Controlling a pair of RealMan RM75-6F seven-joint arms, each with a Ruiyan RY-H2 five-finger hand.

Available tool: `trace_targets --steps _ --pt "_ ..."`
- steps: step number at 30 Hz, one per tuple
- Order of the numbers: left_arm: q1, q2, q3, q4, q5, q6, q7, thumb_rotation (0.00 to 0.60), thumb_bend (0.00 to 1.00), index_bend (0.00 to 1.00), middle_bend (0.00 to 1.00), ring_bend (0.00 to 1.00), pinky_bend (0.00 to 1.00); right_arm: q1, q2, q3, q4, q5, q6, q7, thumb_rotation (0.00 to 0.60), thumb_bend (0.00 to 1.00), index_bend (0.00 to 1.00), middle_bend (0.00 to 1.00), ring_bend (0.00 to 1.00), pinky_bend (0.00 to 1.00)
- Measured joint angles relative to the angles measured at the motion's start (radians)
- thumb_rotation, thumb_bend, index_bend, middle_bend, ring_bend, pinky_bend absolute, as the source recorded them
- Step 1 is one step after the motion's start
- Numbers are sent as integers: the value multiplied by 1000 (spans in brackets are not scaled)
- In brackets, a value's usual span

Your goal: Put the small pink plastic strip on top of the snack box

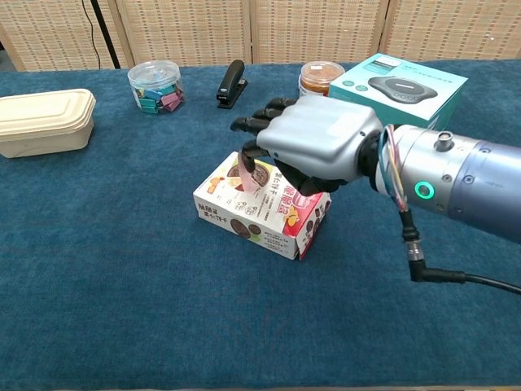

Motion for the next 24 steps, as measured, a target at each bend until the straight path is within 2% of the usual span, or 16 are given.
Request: trace_targets --steps 2,4,10,14,19,24 --pt "2 1 3 2 7 2 -3 600 67 0 0 0 0 -11 25 5 -35 -33 33 13 600 50 17 0 0 0" --pt "5 0 5 3 10 9 -4 600 65 0 0 0 0 -27 57 8 -75 -56 70 27 600 0 0 0 0 0" --pt "21 -9 12 0 8 27 19 600 27 0 0 0 0 -111 217 4 -193 -121 162 140 600 0 0 0 0 0" --pt "44 -26 24 -2 9 56 50 600 0 0 0 0 0 -183 312 -27 -214 -193 213 291 600 0 0 0 0 0" --pt "92 -68 48 28 28 113 65 600 0 0 0 0 0 -291 386 -85 -178 -311 310 515 600 0 0 0 0 0" --pt "111 -93 55 70 19 128 66 600 0 0 0 0 0 -427 422 -140 -67 -393 429 724 600 0 0 0 0 0"
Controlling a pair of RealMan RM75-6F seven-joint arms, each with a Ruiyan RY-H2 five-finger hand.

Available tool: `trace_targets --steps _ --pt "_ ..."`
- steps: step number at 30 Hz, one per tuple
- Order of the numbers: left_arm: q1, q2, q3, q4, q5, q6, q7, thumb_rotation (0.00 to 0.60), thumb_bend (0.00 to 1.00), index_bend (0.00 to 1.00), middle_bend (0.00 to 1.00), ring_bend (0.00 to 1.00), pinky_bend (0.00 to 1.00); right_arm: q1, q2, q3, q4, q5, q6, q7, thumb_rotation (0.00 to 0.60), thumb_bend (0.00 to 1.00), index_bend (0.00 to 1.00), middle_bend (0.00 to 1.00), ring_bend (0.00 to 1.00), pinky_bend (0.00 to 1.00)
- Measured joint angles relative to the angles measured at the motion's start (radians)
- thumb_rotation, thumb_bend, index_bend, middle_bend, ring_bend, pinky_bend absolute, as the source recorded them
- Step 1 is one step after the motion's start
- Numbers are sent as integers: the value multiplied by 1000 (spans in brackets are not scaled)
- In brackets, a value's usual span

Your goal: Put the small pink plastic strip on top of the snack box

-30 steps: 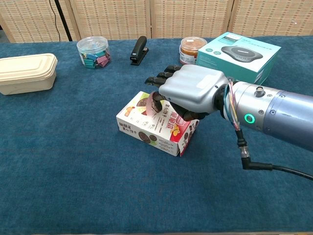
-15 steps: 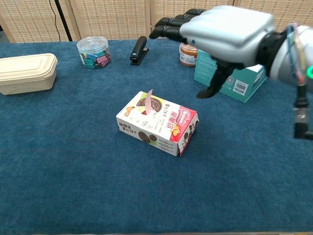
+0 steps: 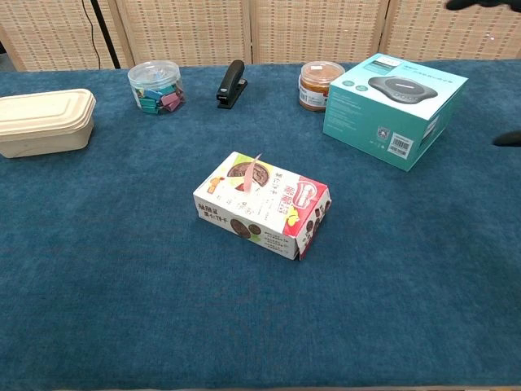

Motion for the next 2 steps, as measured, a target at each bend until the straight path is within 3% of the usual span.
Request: trace_targets --steps 2 --pt "3 -6 -1 6 -2 4 5 600 0 0 0 0 0 -42 -2 -15 60 -18 31 57 600 0 0 0 0 0"
